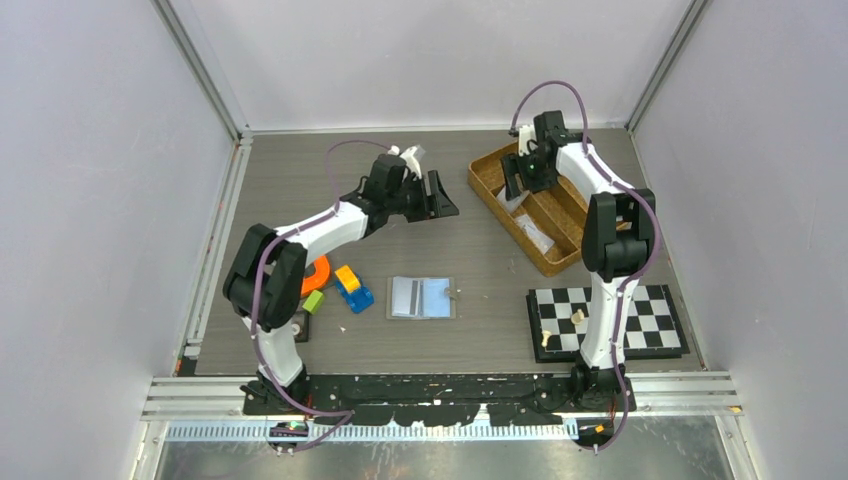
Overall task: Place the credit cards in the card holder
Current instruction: Pick up the credit card from the storage box.
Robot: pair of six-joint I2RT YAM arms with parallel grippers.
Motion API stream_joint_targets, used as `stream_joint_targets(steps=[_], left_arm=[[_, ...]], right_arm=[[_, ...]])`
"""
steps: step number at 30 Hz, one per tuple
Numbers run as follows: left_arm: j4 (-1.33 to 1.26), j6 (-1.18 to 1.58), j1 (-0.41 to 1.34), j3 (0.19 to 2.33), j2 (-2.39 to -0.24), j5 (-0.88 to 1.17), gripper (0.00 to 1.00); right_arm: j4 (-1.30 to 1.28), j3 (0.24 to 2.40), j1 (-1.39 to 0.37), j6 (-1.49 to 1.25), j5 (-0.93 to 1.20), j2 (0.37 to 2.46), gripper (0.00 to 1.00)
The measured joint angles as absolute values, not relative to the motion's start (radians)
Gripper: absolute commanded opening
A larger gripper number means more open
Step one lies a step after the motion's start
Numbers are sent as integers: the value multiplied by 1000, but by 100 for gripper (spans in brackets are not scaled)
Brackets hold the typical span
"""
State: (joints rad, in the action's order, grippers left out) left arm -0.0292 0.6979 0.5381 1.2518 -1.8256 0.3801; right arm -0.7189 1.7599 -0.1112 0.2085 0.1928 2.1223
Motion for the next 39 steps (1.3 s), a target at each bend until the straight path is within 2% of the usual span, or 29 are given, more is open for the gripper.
stream_joint_targets(steps=[19, 22, 29, 35, 39], left_arm=[[-27, 699, 527, 1231, -1773, 393, 64], [-27, 701, 527, 1230, -1773, 398, 64], [-28, 704, 525, 1226, -1773, 414, 64], [-28, 706, 517, 1212, -1773, 419, 64], [-27, 705, 515, 1206, -1770, 420, 64]], right_arm=[[-736, 1765, -101, 207, 121, 2088, 70], [-736, 1765, -101, 207, 110, 2074, 62], [-741, 1771, -101, 204, 117, 2057, 33], [-751, 1789, -102, 204, 113, 2057, 23], [-764, 1800, -112, 204, 105, 2056, 6]])
